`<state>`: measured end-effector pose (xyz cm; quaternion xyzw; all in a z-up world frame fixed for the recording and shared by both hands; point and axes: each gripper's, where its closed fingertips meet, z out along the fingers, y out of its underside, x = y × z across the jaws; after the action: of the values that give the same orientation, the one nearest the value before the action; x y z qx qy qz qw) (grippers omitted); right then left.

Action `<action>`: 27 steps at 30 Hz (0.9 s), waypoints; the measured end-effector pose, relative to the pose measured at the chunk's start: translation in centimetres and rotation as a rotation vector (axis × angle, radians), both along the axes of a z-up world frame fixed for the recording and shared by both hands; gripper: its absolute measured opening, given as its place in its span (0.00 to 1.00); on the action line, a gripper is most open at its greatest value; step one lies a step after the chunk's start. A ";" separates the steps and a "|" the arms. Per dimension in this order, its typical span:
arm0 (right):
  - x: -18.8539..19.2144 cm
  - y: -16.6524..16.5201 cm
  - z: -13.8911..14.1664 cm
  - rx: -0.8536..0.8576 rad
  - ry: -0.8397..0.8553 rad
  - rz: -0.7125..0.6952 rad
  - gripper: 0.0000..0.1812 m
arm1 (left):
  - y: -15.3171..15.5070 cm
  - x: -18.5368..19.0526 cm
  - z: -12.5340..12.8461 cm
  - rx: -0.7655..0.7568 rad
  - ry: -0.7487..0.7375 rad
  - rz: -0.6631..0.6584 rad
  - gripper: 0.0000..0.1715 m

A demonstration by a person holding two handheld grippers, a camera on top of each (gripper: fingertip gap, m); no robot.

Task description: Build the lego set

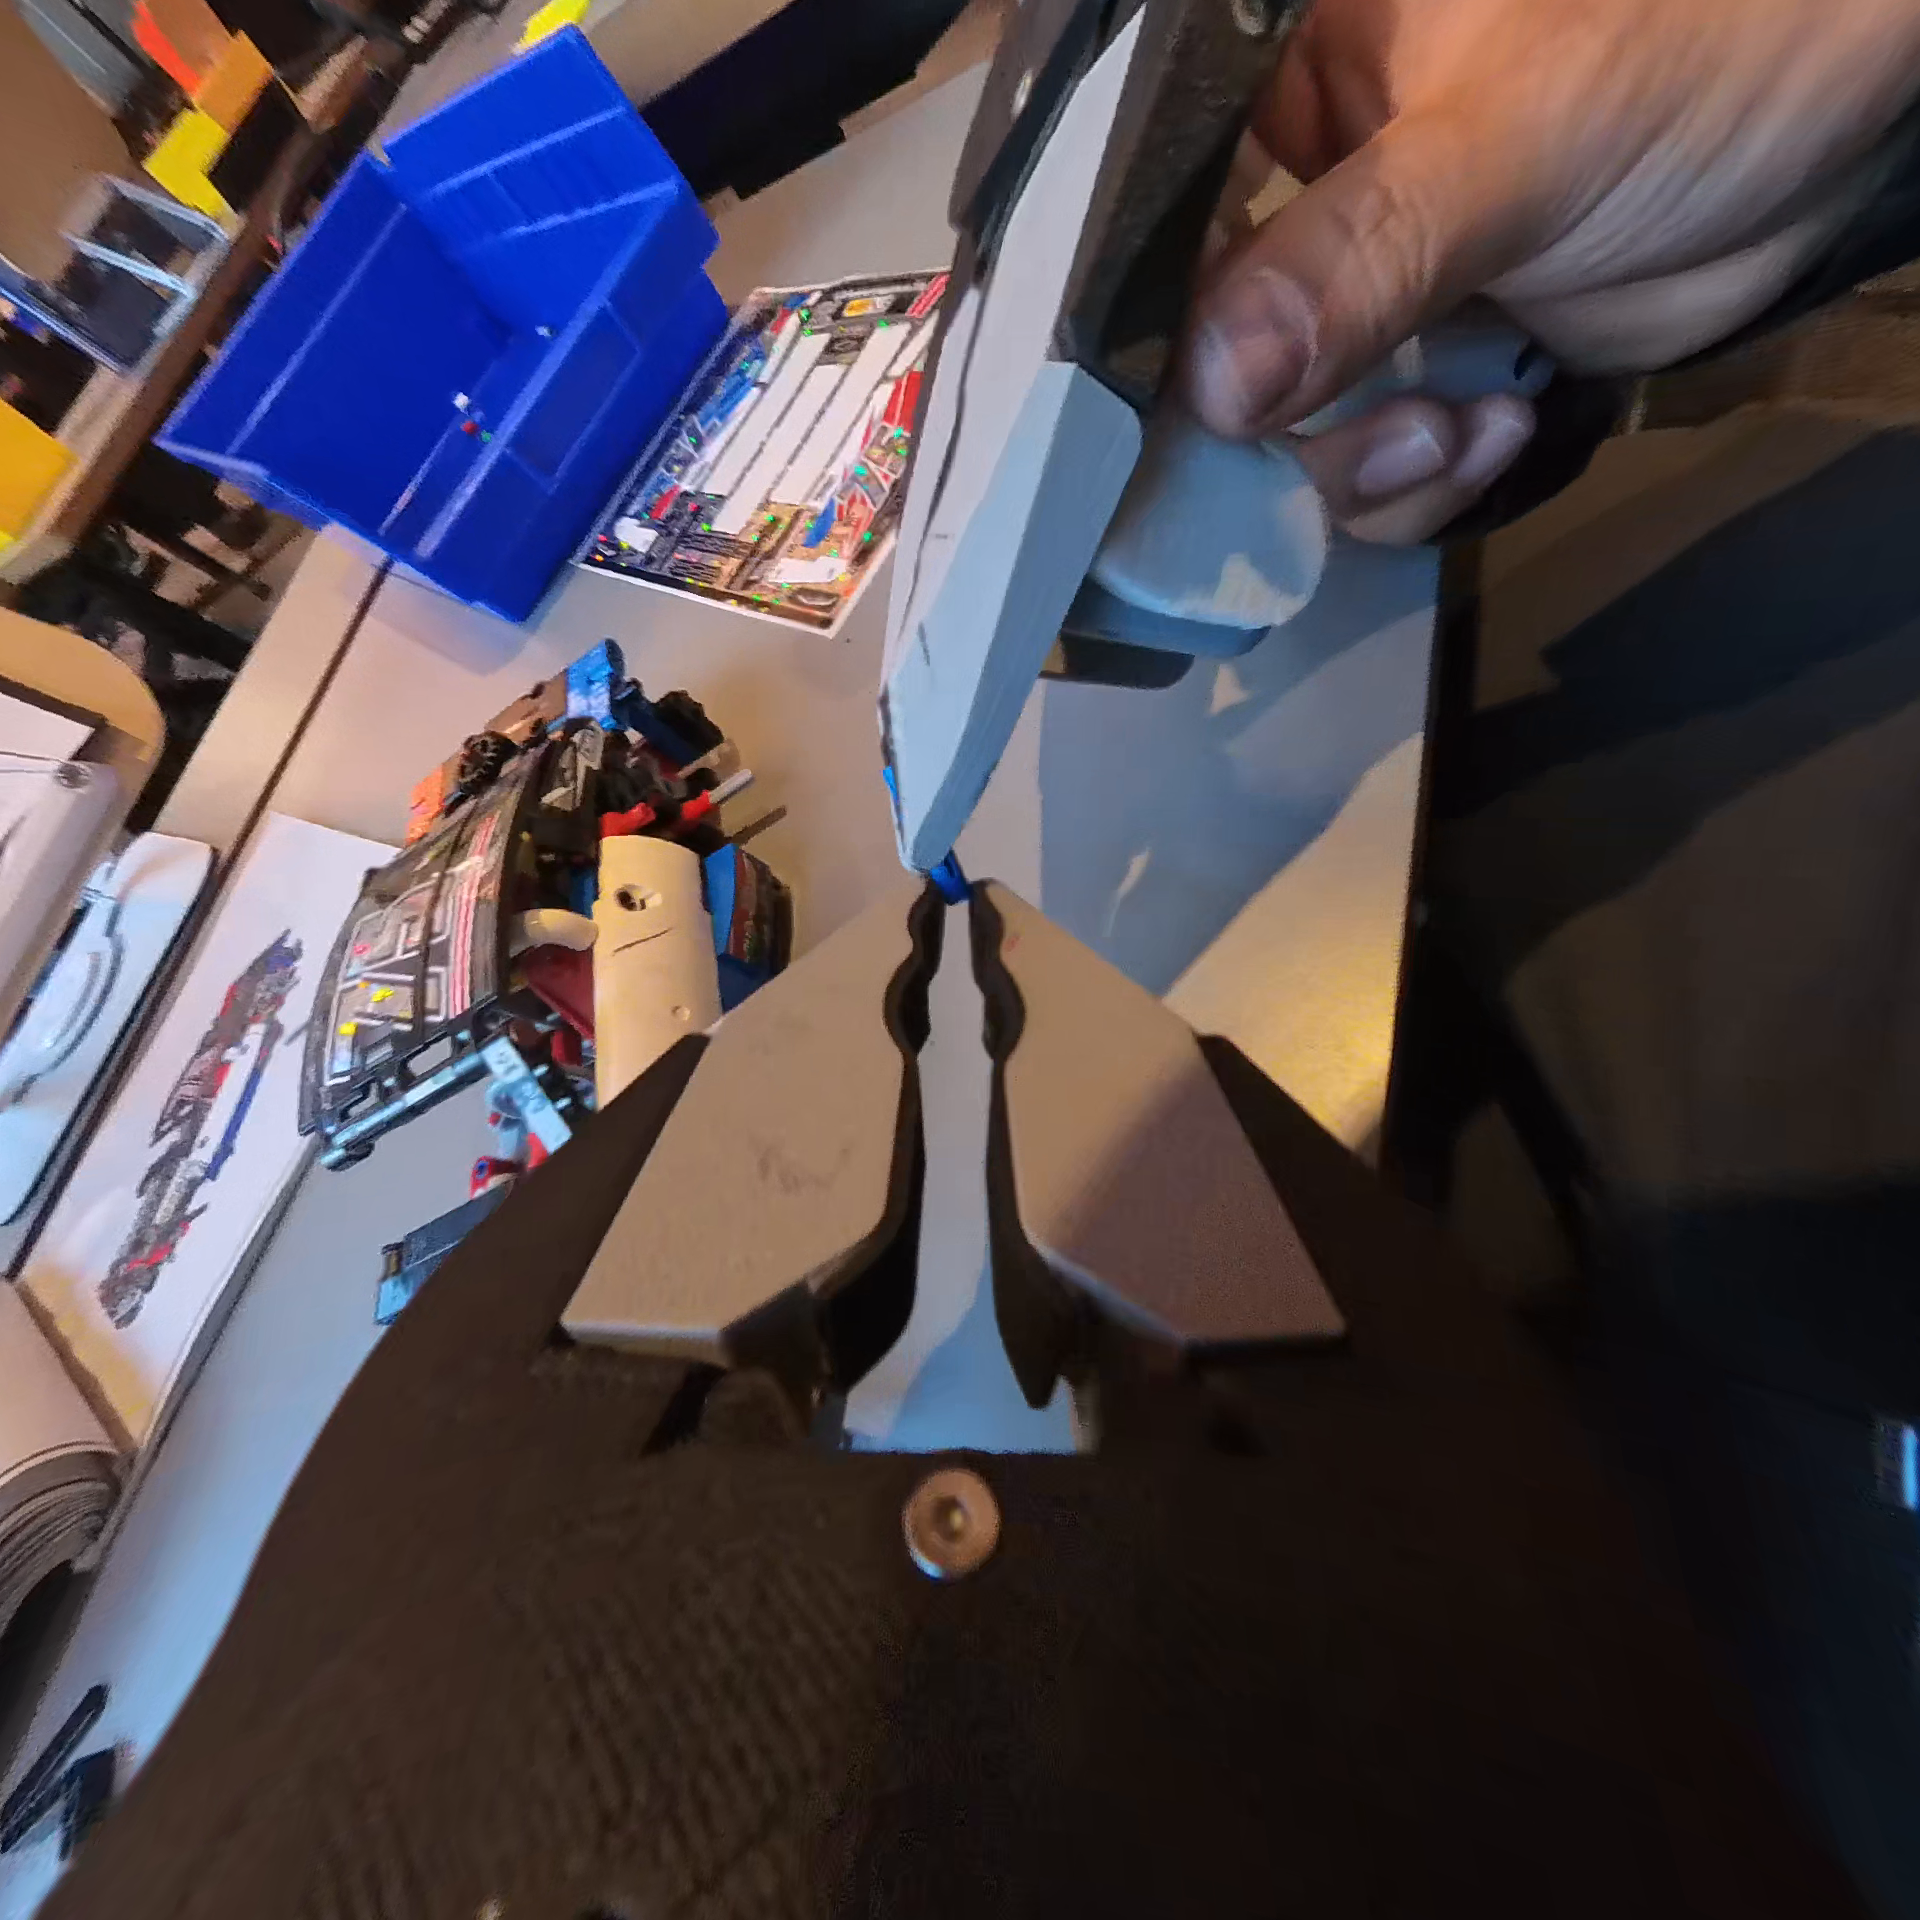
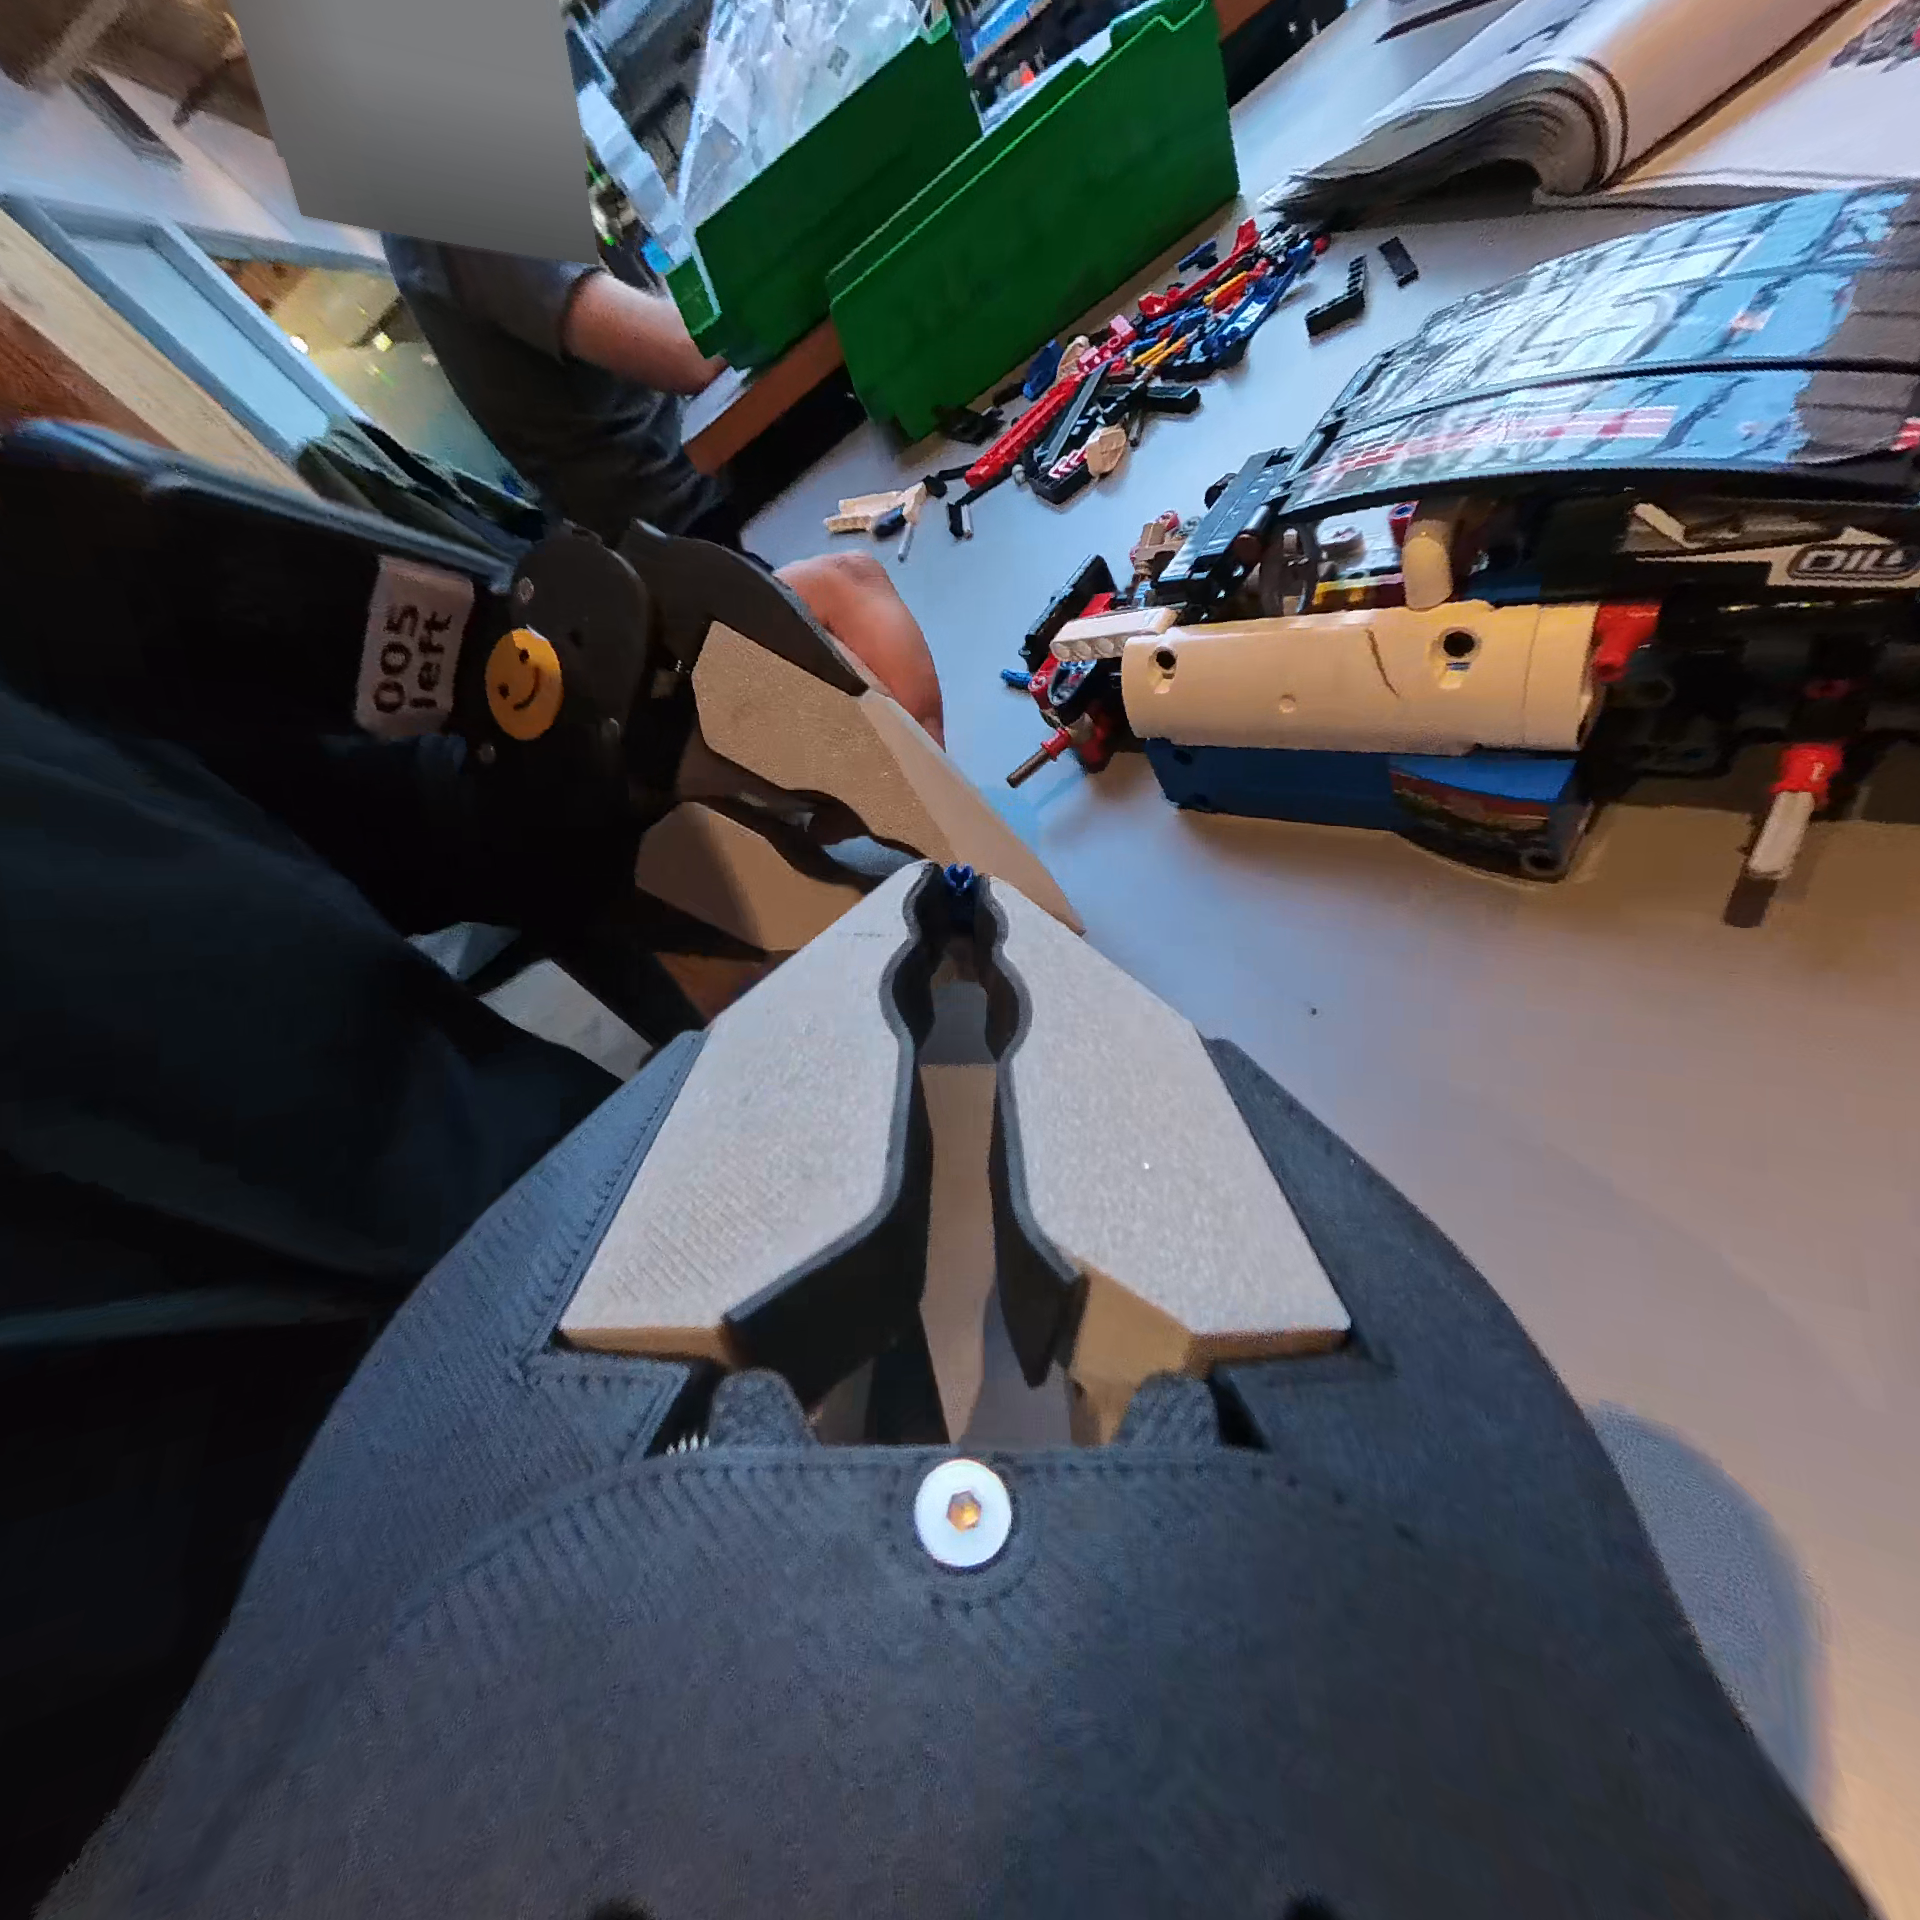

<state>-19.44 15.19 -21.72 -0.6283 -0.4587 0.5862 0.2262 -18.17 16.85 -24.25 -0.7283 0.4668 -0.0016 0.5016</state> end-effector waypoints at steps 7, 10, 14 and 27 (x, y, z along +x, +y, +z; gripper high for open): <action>-0.9 1.8 0.3 -0.202 0.042 -0.024 0.02 | 0.3 -1.4 -0.4 -0.072 -0.132 0.036 0.06; -0.8 2.5 0.2 -0.334 0.046 -0.016 0.02 | 1.0 -1.7 0.0 -0.046 -0.147 0.044 0.06; -0.9 2.6 -0.3 -0.357 0.017 -0.018 0.02 | 1.1 -1.6 0.1 -0.040 -0.148 0.041 0.07; -0.8 1.2 -0.7 -0.245 -0.031 -0.006 0.02 | 0.4 -1.3 0.8 -0.009 -0.107 0.015 0.01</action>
<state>-20.28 16.35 -22.46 -0.6616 -0.3851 0.6274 0.1423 -19.52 17.24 -23.41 -0.7328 0.4339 -0.0389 0.5227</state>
